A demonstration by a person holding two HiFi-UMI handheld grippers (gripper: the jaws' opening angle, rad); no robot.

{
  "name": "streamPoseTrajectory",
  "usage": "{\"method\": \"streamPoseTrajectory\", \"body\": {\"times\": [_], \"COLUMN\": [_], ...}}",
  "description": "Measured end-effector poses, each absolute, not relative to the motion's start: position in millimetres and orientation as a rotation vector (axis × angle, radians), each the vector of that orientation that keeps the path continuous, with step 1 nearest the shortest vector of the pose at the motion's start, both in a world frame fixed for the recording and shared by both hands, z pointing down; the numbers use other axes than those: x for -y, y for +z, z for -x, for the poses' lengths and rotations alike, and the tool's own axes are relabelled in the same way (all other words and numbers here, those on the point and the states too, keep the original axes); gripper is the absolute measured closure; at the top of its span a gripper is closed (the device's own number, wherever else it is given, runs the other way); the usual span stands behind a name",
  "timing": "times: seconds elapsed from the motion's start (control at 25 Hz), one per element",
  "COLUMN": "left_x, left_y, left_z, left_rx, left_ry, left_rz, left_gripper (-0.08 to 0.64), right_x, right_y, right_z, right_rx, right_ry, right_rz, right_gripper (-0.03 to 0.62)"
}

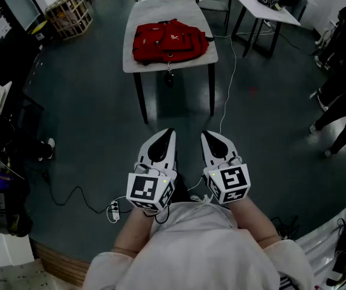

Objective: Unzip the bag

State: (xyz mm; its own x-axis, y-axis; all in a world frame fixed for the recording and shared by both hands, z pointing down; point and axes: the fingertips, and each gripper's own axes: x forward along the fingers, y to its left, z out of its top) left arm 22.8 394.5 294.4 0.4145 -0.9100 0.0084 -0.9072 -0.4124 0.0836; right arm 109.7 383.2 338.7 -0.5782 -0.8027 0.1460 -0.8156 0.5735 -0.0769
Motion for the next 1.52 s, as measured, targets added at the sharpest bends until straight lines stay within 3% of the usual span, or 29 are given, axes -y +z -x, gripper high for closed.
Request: {"method": "streamPoseTrajectory", "body": {"times": [0.88,1.52], "left_x": [-366.9,-154.7], "left_y": [330.2,351.7], "left_z": [-18.7,56.4], "left_rx": [1.649,1.568], "left_ry": [-0.001,0.060], "left_rz": [-2.516,-2.520], "left_gripper": [0.540,0.540], "right_x": [-359.3,-150.2], "right_y": [375.2,384.1], "right_z": [-114.5,-53.9], "right_rx": [2.648,2.566], "right_ry": [0.346,0.401], "right_rz": [-1.375,-1.494], "right_gripper": [0.565,0.565]}}
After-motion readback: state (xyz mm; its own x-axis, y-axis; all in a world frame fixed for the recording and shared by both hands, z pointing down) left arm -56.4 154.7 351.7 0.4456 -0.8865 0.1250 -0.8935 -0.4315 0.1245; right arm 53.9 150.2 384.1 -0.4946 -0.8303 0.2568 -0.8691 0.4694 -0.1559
